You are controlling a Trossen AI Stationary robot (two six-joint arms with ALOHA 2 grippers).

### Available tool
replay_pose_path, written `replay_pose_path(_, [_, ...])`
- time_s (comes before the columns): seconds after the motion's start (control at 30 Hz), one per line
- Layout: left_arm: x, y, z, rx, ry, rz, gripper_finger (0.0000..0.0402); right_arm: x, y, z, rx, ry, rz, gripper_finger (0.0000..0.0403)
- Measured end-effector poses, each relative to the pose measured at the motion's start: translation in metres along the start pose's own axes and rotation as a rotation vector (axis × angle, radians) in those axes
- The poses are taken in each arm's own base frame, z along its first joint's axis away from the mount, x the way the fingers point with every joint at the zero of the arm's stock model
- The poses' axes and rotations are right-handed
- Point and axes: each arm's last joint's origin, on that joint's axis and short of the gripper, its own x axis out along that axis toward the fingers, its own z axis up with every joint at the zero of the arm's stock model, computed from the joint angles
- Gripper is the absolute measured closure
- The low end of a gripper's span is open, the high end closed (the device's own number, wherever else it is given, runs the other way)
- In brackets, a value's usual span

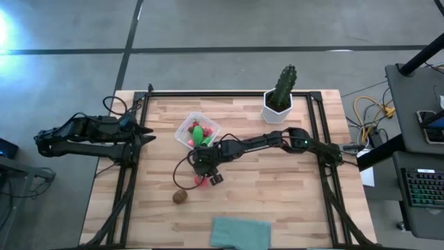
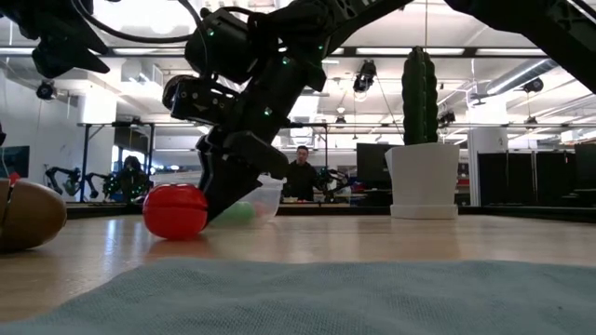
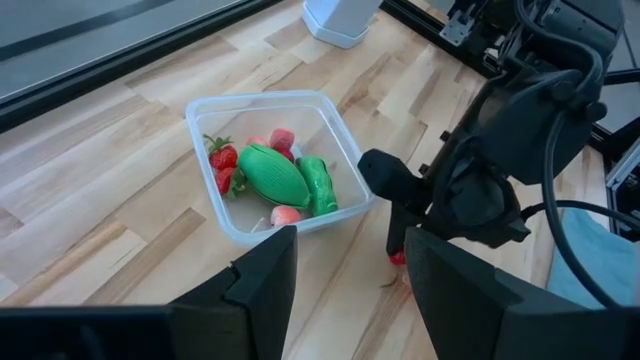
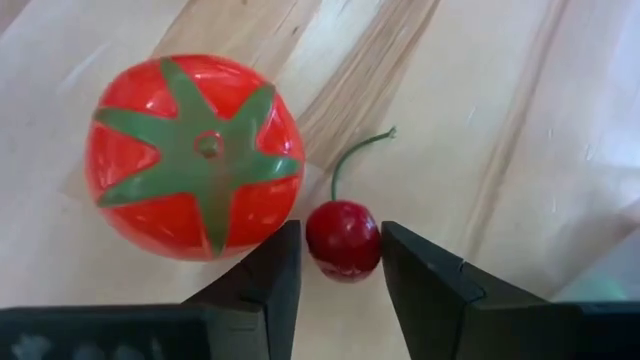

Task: Pick and placing Produce into tupperware
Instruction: Put the red cherry into the transparent bin

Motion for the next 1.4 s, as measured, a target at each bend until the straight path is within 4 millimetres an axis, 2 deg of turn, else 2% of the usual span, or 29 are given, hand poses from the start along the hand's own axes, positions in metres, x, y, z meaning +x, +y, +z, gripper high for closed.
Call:
replay_pose_path(0.27, [0.0,0.0,0.0,0.0,0.0,0.0,0.0229,-0.001,-0.005,-0.002,0.06,0.001,-0.006,0.0281])
replay_pose_path(0.57, [0.0,0.0,0.0,0.0,0.0,0.0,0.0229,-0.001,-0.007,-0.003,0.087,0.001,-0.009,0.0323])
replay_pose_path(0.73, [0.0,0.0,0.0,0.0,-0.002,0.002,0.0229,-0.003,-0.008,-0.002,0.119,-0.002,-0.019,0.032])
replay_pose_path(1.03, [0.0,0.001,0.0,0.0,-0.015,0.023,0.0229,-0.04,-0.013,0.015,0.19,-0.073,-0.088,0.0315])
replay_pose_path(1.17, [0.0,0.001,0.0,0.0,-0.016,0.025,0.0229,-0.063,-0.018,0.024,0.216,-0.113,-0.193,0.0318])
replay_pose_path(1.27, [0.0,0.001,0.0,0.0,-0.016,0.025,0.0229,-0.075,-0.032,0.024,0.314,-0.156,-0.244,0.0312])
replay_pose_path(1.4, [0.0,0.0,0.001,-0.003,-0.025,0.019,0.0229,-0.078,-0.058,0.008,0.486,-0.141,-0.317,0.0296])
